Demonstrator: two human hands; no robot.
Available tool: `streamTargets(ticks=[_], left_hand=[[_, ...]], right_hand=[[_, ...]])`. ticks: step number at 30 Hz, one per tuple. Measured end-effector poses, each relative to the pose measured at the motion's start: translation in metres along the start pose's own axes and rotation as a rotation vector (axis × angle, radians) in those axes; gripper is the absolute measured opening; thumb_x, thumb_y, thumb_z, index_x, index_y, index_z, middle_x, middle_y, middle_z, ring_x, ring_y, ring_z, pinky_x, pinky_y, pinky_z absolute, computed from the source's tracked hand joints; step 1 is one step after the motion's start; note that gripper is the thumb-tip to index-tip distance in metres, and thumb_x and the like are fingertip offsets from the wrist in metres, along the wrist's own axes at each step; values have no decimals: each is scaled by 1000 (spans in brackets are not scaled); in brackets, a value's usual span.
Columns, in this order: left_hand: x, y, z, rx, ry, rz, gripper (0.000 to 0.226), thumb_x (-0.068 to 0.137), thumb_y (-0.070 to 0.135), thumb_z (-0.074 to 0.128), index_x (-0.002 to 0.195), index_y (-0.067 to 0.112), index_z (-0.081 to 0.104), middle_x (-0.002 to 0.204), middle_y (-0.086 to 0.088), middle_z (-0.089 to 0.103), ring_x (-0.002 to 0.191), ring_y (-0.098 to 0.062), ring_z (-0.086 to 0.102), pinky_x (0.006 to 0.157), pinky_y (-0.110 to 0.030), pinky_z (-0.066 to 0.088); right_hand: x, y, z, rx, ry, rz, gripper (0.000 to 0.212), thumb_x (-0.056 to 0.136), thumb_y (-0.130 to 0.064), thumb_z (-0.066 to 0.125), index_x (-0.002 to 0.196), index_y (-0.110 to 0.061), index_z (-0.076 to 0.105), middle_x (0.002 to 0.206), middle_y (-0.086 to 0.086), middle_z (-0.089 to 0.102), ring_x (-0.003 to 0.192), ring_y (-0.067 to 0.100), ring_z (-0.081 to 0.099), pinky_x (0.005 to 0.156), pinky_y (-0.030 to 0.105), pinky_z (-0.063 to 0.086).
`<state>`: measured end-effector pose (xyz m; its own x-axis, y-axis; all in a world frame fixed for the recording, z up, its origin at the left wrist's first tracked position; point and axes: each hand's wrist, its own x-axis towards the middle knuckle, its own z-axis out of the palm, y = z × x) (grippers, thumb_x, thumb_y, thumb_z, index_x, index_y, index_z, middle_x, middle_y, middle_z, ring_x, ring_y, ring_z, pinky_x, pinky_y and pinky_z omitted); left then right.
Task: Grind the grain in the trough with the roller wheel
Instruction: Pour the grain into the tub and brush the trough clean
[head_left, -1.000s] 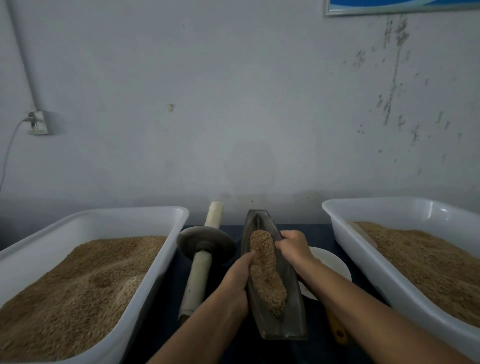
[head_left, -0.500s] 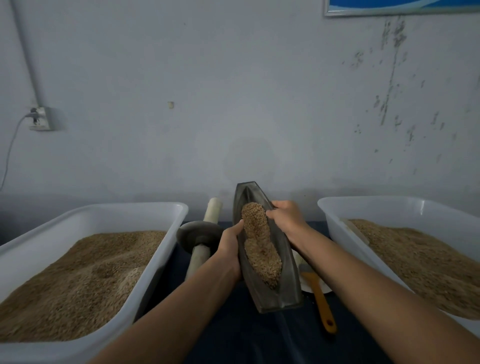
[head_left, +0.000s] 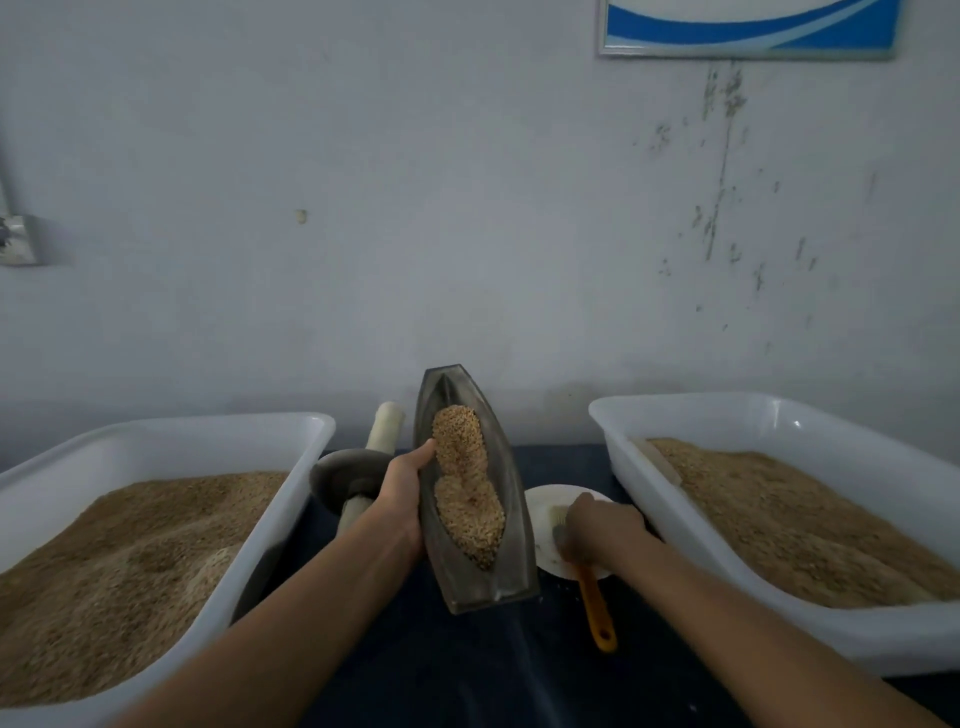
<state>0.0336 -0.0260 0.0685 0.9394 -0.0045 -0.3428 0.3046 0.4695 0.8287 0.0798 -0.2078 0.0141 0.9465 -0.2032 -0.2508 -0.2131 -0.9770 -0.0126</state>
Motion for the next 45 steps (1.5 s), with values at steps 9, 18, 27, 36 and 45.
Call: streamTargets(ticks=[9, 18, 27, 36, 45], left_hand=[[-2, 10, -7, -1, 18, 17, 37, 98, 27, 49, 121, 0, 55, 118, -19, 60, 107, -36, 56, 81, -45, 43], [-9, 53, -31, 31, 68, 108, 32, 97, 32, 47, 89, 4, 61, 66, -13, 68, 66, -30, 62, 50, -37, 45], [-12, 110, -74, 27, 138, 243, 35, 99, 35, 42, 93, 6, 60, 81, -11, 64, 69, -28, 59, 56, -37, 43], [0, 124, -136, -8, 205, 227, 38, 98, 39, 42, 97, 5, 59, 75, -12, 65, 66, -28, 60, 54, -36, 44], [30, 137, -174, -41, 189, 245, 43, 99, 40, 39, 97, 3, 59, 74, -15, 67, 70, -30, 60, 60, -37, 45]], right_hand=[[-22, -5, 12, -168, 295, -86, 78, 93, -30, 58, 148, -1, 11, 135, 12, 51, 120, 28, 53, 96, 35, 44], [-48, -37, -69, 342, 402, -324, 36, 94, -10, 53, 124, -8, 34, 106, 16, 62, 84, 29, 62, 65, 39, 53], [-77, -127, -113, 1379, 42, -606, 29, 91, 6, 41, 116, -2, 53, 80, 13, 51, 59, 15, 46, 49, 24, 41], [-76, -189, -101, 1538, -197, -826, 31, 96, 6, 38, 114, -4, 60, 66, 8, 51, 48, 10, 50, 45, 21, 47], [-58, -212, -96, 1308, -266, -1281, 28, 99, -7, 42, 116, -13, 64, 109, 9, 71, 106, 24, 67, 81, 33, 58]])
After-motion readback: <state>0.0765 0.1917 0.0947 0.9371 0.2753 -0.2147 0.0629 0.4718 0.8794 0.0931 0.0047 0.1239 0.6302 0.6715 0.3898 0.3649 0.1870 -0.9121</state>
